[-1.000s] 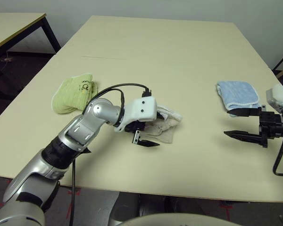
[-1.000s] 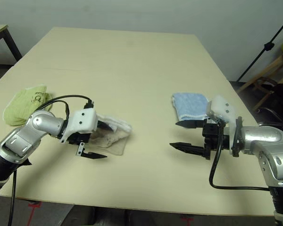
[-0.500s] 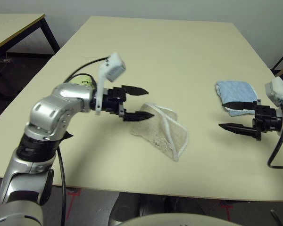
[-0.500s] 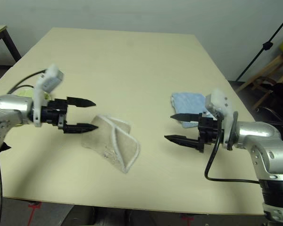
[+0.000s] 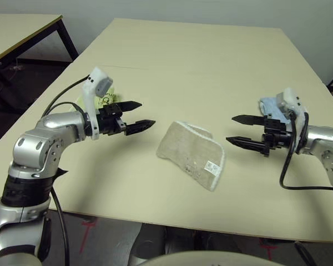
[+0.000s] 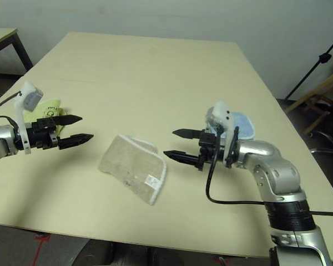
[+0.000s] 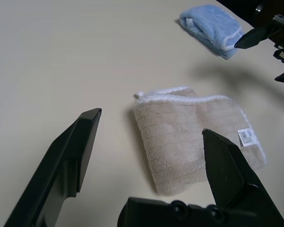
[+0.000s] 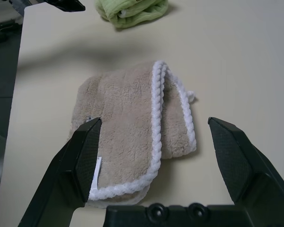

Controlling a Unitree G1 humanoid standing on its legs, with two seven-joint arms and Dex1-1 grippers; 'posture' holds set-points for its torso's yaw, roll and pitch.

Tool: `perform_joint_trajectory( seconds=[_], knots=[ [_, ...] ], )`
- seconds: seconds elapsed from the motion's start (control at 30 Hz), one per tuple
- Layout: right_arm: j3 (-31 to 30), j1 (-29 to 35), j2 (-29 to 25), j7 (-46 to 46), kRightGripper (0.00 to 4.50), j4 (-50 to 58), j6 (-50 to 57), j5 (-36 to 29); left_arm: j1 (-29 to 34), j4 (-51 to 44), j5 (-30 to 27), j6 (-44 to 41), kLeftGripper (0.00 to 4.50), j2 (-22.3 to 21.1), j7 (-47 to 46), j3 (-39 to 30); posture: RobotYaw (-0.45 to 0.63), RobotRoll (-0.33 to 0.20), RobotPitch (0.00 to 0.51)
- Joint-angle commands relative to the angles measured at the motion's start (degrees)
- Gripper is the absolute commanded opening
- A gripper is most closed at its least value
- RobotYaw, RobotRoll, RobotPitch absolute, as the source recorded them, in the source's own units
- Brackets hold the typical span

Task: Fold the towel and set it aside.

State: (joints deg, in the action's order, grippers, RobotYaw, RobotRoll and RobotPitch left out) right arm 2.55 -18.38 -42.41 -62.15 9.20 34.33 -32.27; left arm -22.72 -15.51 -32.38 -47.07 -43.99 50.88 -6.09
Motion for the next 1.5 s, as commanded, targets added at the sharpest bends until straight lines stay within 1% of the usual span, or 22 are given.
perform_joint_trajectory(
  seconds=[0.03, 0.13, 0.27, 0.4, 0.53, 0.6, 0.67, 0.8, 0.93, 1.0, 1.1, 1.2, 1.23, 1.3, 1.43, 1.5],
  knots=[
    [-1.67, 1.49, 1.14, 1.98, 4.50, 1.90, 1.97, 0.02, 2.41, -1.32, -0.10, 1.04, 4.49, -0.05, 0.74, 1.31, 0.15, 0.000, 0.081],
    [-1.54, 0.31, 4.04, 4.55, 4.50, 2.68, 3.02, -1.19, 3.94, -0.83, 0.89, 4.50, 4.49, 1.50, 0.52, 1.46, 0.15, 0.000, 0.078],
    [-3.17, 1.53, 4.76, 5.93, 4.50, 3.09, 2.99, 0.48, 4.77, -0.60, 0.66, 4.74, 4.49, 4.13, -1.39, 1.59, 0.15, 0.000, 0.075],
    [-3.51, 3.34, 3.71, 6.19, 4.50, 3.65, 3.58, 1.08, 6.76, -1.33, 1.69, 5.63, 4.49, 4.57, -1.79, 2.95, 0.15, 0.000, 0.075],
    [-4.56, 3.99, 1.58, 5.87, 4.50, 3.69, 5.89, 1.56, 6.11, -1.21, 1.33, 4.98, 4.49, 5.49, -3.21, 3.51, 0.15, 0.000, 0.100],
    [-5.10, 4.57, 1.04, 6.33, 4.50, 3.41, 6.98, 1.86, 6.02, -1.54, 1.33, 4.99, 4.49, 5.63, -3.34, 4.16, 0.16, 0.000, 0.101],
    [-5.50, 4.97, 0.80, 6.80, 4.50, 2.92, 7.90, 2.11, 6.24, -2.12, 1.04, 4.85, 4.49, 5.88, -3.70, 4.30, 0.16, 0.000, 0.090],
    [-6.27, 4.28, 1.76, 8.28, 4.50, 1.76, 12.11, 1.54, 7.25, -2.88, 0.35, 5.32, 4.49, 6.44, -4.26, 3.33, 0.16, 0.000, 0.079],
    [-8.41, 2.98, 2.13, 8.42, 4.50, 0.21, 14.32, 2.29, 9.51, -3.26, 0.86, 6.91, 4.49, 5.61, -3.69, 2.74, 0.17, 0.000, 0.075],
    [-9.35, 1.89, 3.27, 9.03, 4.50, -0.88, 15.72, 2.27, 10.19, -3.38, 0.77, 6.62, 4.49, 5.30, -3.89, 2.58, 0.18, 0.000, 0.071],
    [-10.81, -0.23, 4.78, 9.22, 3.87, -1.94, 16.85, 2.28, 10.17, -3.80, 0.30, 6.21, 4.50, 5.38, -4.42, 2.29, 0.19, 0.000, 0.065],
    [-10.81, -2.10, 5.83, 9.43, 2.77, -2.35, 18.77, 1.43, 9.94, -4.19, -0.07, 5.69, 4.50, 5.56, -4.94, 2.14, 0.20, 0.000, 0.060],
    [-10.75, -2.64, 5.91, 9.33, 2.34, -2.43, 19.50, 1.18, 9.95, -4.28, -0.11, 5.63, 4.50, 5.60, -5.06, 2.16, 0.20, 0.000, 0.060],
    [-10.68, -3.44, 5.40, 8.56, 1.57, -2.19, 21.33, 0.41, 10.26, -4.51, -0.09, 5.65, 4.50, 5.45, -5.15, 2.22, 0.20, 0.000, 0.057],
    [-11.28, -4.38, 3.24, 7.11, 0.03, -1.10, 21.17, 1.10, 10.46, -4.68, 0.03, 5.46, 4.50, 5.17, -5.23, 2.41, 0.20, 0.000, 0.057],
    [-11.32, -5.41, 2.35, 6.39, 0.03, -0.37, 19.86, 1.63, 10.22, -4.61, 0.05, 5.38, 4.50, 5.25, -5.33, 2.63, 0.19, 0.000, 0.058]
  ],
)
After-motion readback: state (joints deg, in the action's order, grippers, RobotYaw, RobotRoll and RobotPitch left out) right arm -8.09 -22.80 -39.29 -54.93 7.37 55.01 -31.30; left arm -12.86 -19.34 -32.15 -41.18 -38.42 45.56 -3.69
